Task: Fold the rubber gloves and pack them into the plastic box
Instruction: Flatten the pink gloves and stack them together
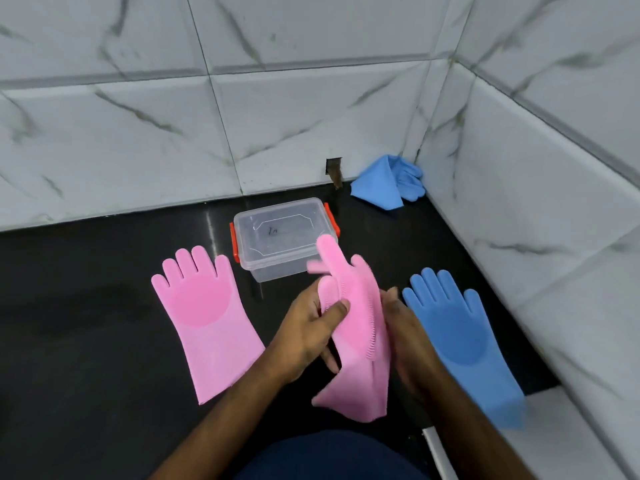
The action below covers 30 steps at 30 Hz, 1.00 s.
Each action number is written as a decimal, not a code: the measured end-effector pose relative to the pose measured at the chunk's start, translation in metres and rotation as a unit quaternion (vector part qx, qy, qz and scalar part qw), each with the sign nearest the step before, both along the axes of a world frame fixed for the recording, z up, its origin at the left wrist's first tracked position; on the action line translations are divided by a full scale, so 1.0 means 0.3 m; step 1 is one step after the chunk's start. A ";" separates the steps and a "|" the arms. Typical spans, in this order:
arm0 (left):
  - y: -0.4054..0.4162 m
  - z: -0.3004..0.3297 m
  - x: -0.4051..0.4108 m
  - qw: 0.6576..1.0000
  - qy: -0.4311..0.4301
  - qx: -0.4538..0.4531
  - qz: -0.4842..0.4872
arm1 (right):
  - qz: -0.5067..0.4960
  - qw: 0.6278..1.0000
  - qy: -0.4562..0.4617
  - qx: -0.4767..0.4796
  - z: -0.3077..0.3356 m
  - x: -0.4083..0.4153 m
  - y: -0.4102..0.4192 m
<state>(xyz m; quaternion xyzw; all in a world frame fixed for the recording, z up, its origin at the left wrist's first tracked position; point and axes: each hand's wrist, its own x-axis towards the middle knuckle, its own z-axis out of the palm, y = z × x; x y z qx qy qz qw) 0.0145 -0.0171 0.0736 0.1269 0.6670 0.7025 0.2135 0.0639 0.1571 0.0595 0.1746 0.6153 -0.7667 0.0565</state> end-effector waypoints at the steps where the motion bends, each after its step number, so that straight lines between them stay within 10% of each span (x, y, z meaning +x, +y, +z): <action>1: 0.000 -0.011 0.001 1.000 -0.016 0.021 0.004 | 0.007 0.998 0.040 0.042 0.001 0.021 0.005; 8: -0.038 -0.073 -0.011 0.976 -0.155 0.155 0.002 | -0.030 0.988 0.091 0.120 0.047 0.030 0.049; 14: -0.018 -0.197 -0.023 0.971 -0.217 -0.077 0.069 | 0.046 0.905 -0.081 0.415 -0.108 -0.048 0.034; 22: -0.044 -0.260 0.056 0.985 -0.072 -0.156 -0.024 | 0.025 0.883 -0.072 0.462 -0.204 -0.047 0.019; 26: -0.053 -0.254 0.029 0.929 0.034 -0.369 0.021 | 0.065 0.782 -0.066 0.616 -0.212 -0.057 -0.007; 30: -0.095 -0.262 0.009 0.927 -0.005 -0.365 0.087 | 0.096 0.740 -0.028 0.665 -0.198 -0.067 -0.046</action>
